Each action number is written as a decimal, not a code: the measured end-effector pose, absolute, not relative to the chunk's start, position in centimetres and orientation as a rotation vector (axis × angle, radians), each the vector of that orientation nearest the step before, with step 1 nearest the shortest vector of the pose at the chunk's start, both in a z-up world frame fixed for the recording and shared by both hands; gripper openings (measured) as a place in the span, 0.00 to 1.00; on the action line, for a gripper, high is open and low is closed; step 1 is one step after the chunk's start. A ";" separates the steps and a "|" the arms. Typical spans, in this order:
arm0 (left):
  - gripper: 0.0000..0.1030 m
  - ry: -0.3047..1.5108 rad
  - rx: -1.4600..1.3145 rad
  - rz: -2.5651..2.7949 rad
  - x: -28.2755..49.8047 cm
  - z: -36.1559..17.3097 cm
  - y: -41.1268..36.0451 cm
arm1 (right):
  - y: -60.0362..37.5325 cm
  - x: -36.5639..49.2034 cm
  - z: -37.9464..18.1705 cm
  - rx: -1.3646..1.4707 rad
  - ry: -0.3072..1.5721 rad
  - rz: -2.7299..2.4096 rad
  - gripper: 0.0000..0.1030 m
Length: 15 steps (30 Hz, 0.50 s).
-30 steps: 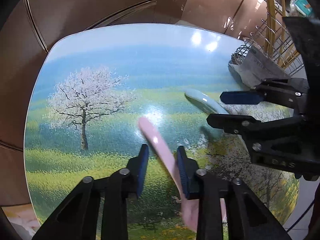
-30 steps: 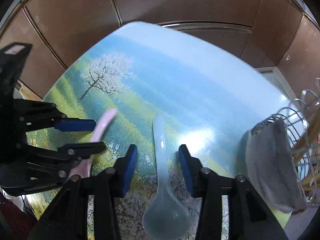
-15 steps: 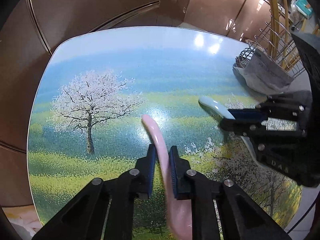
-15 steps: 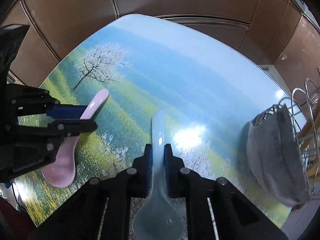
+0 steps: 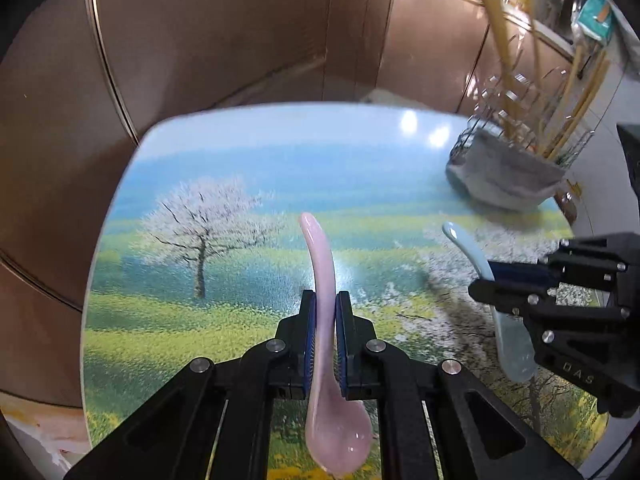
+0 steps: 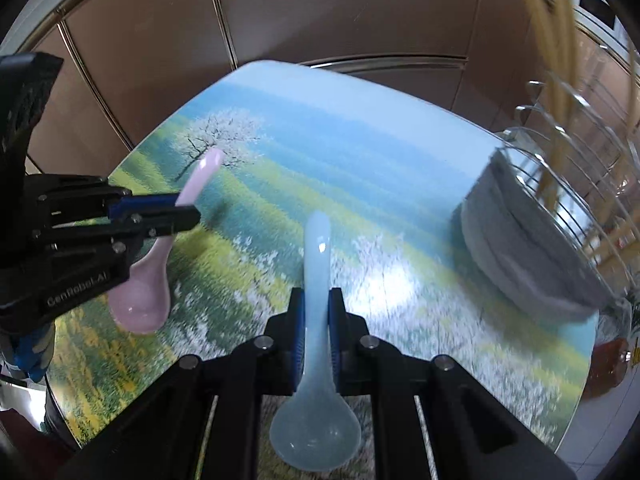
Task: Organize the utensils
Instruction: 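Lift both spoons and carry them above the wire utensil holder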
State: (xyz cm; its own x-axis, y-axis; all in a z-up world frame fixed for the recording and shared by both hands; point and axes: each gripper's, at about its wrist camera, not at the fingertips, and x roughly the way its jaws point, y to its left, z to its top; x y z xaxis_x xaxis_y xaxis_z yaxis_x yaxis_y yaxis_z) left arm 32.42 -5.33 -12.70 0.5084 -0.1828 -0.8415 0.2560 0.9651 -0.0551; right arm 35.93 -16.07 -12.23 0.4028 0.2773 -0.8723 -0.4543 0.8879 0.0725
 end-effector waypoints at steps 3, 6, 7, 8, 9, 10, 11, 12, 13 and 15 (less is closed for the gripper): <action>0.09 0.953 0.081 -0.260 31.1 -11.5 -5.5 | -16.6 34.4 -11.5 -0.172 1.037 0.446 0.10; 0.08 0.916 0.088 -0.258 29.7 -10.5 -5.9 | -17.1 33.1 -11.0 -0.151 1.023 0.433 0.10; 0.08 0.906 0.089 -0.256 29.2 -10.2 -6.0 | -17.3 32.6 -10.9 -0.146 1.018 0.427 0.10; 0.08 0.900 0.090 -0.256 28.8 -10.0 -6.0 | -17.4 32.1 -10.7 -0.140 1.012 0.423 0.10; 0.08 0.893 0.091 -0.257 28.4 -9.8 -6.1 | -17.6 31.7 -10.5 -0.137 1.008 0.420 0.10; 0.08 0.885 0.089 -0.258 28.0 -9.6 -6.1 | -17.8 31.1 -10.3 -0.133 1.001 0.414 0.10; 0.08 0.880 0.088 -0.259 27.7 -9.4 -6.0 | -17.9 30.6 -10.1 -0.129 0.995 0.409 0.10; 0.08 0.876 0.086 -0.260 27.3 -9.3 -5.9 | -18.0 30.2 -10.0 -0.126 0.991 0.407 0.10; 0.08 0.870 0.085 -0.260 26.9 -9.1 -5.8 | -18.2 29.6 -9.7 -0.124 0.985 0.403 0.10; 0.07 0.858 0.085 -0.262 26.0 -8.6 -5.7 | -18.6 28.5 -9.2 -0.122 0.974 0.394 0.10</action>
State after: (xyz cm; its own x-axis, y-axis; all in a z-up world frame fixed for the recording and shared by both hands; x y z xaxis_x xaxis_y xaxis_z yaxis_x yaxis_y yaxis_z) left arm 26.01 -5.67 -8.61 0.6239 -0.1941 -0.7570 0.2622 0.9645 -0.0312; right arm 28.53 -18.60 -9.16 0.4977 0.2706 -0.8240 -0.3784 0.9226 0.0745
